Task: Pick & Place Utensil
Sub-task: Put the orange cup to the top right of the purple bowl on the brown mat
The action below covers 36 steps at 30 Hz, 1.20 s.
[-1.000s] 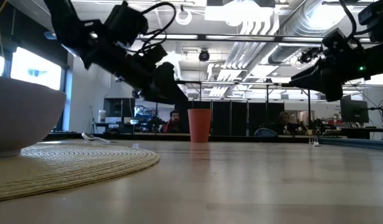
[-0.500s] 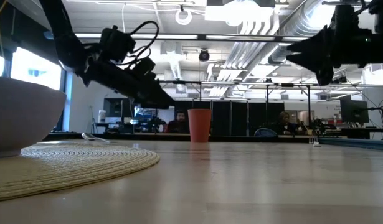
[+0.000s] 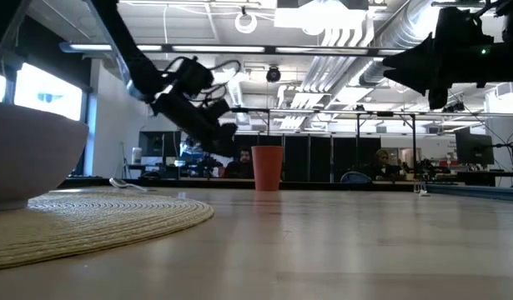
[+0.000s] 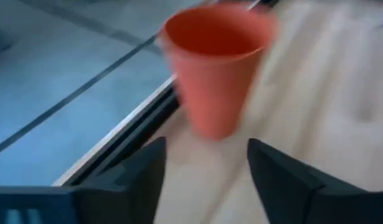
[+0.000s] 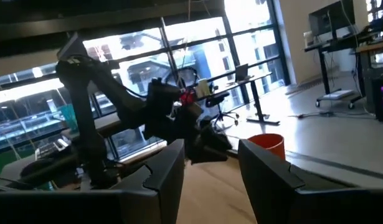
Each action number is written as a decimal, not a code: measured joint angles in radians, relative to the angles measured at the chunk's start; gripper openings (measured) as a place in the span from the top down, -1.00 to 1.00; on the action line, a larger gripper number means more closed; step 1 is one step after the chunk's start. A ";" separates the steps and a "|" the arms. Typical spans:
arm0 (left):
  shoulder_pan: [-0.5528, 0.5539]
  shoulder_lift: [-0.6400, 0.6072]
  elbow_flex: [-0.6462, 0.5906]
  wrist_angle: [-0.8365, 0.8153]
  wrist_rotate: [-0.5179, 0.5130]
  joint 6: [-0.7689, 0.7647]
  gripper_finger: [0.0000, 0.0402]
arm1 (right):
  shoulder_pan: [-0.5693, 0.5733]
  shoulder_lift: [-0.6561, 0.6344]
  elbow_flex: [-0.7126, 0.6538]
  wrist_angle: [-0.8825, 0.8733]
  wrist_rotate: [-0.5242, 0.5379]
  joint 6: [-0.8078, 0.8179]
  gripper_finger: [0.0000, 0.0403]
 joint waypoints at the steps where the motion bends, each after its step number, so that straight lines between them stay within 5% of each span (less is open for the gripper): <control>1: 0.007 0.016 0.027 -0.031 -0.033 -0.002 0.10 | -0.001 0.007 0.000 0.018 0.001 -0.010 0.28; 12: 0.022 0.052 0.130 -0.036 0.021 -0.036 0.97 | 0.000 0.027 0.000 0.042 -0.015 -0.015 0.27; 18: 0.029 0.141 0.200 -0.053 -0.083 -0.087 0.92 | 0.000 0.035 0.000 0.050 -0.023 -0.002 0.28; 36: 0.028 0.174 0.241 -0.053 0.013 -0.115 0.92 | 0.000 0.041 0.000 0.066 -0.052 -0.025 0.28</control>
